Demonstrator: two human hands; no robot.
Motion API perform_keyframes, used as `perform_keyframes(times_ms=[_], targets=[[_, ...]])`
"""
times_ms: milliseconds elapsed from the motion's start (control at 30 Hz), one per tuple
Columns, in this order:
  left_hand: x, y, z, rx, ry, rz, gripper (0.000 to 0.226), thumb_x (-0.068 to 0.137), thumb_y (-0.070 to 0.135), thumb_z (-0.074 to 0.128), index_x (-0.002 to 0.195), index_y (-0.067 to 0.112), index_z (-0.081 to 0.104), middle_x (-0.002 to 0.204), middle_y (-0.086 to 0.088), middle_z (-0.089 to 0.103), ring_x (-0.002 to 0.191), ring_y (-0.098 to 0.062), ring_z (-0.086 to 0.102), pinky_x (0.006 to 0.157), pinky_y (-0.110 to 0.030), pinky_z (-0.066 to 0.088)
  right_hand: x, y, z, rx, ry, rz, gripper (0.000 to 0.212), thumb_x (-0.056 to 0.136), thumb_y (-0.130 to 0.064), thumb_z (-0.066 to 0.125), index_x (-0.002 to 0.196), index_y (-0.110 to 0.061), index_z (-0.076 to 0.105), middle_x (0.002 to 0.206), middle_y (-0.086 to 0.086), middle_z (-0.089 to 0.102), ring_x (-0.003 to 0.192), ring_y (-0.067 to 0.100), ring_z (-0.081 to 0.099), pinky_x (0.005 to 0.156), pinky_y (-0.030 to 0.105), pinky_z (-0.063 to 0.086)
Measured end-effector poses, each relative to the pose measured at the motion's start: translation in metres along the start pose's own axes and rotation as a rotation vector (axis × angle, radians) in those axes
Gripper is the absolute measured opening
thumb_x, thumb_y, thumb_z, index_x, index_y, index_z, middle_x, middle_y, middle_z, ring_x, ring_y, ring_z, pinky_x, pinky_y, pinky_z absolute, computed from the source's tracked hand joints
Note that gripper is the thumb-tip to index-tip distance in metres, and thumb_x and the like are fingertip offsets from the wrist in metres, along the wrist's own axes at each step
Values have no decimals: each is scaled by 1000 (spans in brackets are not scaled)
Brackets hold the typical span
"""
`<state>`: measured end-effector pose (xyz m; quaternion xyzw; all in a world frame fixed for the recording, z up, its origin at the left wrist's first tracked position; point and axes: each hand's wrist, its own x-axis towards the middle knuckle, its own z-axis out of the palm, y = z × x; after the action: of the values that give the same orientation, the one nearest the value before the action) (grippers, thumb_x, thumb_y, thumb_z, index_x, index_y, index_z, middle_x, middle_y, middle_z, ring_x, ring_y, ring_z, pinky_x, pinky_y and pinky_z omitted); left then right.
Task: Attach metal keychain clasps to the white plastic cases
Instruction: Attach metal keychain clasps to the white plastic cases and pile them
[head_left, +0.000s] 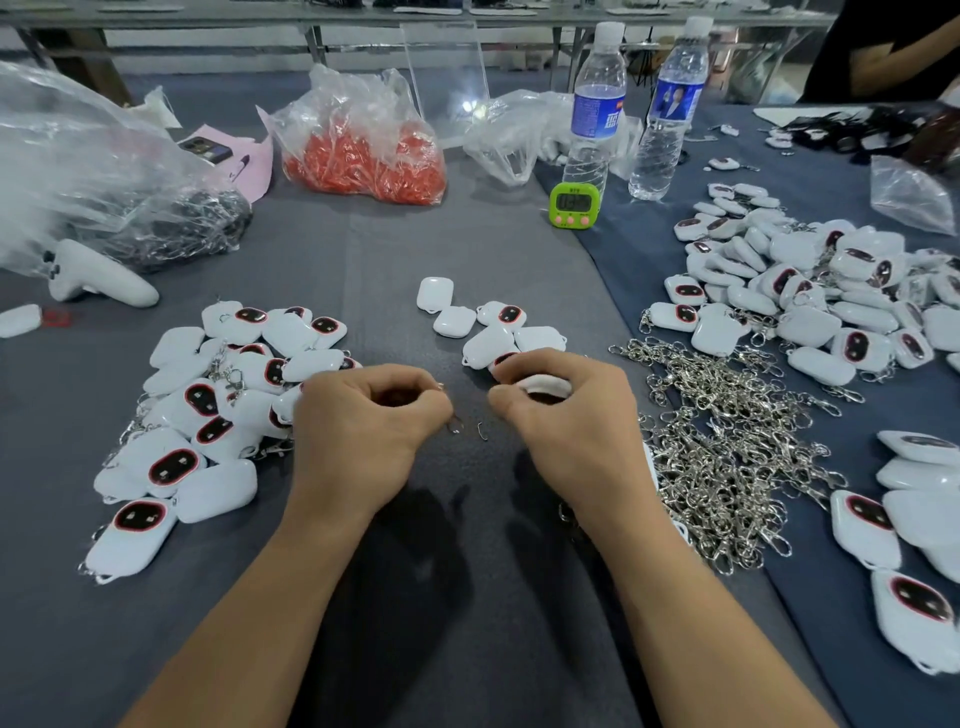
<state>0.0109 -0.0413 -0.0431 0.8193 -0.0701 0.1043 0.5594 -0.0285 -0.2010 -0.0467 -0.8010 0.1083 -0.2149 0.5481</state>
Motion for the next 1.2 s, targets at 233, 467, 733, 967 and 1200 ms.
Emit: perform_keyframes(times_ms=[233, 467, 733, 967, 1200], targets=[[-4, -10, 7, 718, -117, 479, 10, 67, 18, 85, 68, 21, 76, 61, 2, 64, 64, -26, 57, 62, -31, 40, 8, 5, 0, 249, -32, 105, 29, 85, 7, 61, 82, -16, 77, 86, 4, 76, 77, 9, 67, 79, 37, 57], [5, -15, 6, 496, -315, 357, 8, 79, 28, 81, 86, 32, 80, 71, 16, 62, 68, -3, 52, 64, -15, 34, 7, 8, 1, 58, -56, 46, 19, 83, -8, 75, 93, -25, 74, 78, -8, 70, 72, 5, 60, 70, 24, 50], [6, -17, 6, 461, -358, 319, 18, 79, 28, 80, 96, 36, 80, 73, 11, 65, 71, -6, 56, 64, -13, 37, 4, 8, 5, -194, -142, 74, 19, 83, -23, 74, 94, -35, 65, 78, -16, 67, 80, -5, 59, 61, 5, 42], [3, -19, 6, 475, -318, 344, 13, 79, 27, 79, 90, 34, 80, 70, 10, 63, 67, -8, 55, 61, -17, 37, 8, 8, -1, -200, -192, 82, 17, 81, -24, 77, 92, -36, 71, 85, -12, 71, 81, 4, 60, 69, 7, 42], [-1, -14, 7, 492, -283, 364, 8, 80, 26, 80, 87, 29, 81, 67, 14, 60, 63, -5, 51, 64, -24, 39, 6, 8, -3, -231, -186, 64, 15, 80, -26, 78, 90, -35, 73, 76, -15, 67, 78, 5, 61, 64, 7, 42]])
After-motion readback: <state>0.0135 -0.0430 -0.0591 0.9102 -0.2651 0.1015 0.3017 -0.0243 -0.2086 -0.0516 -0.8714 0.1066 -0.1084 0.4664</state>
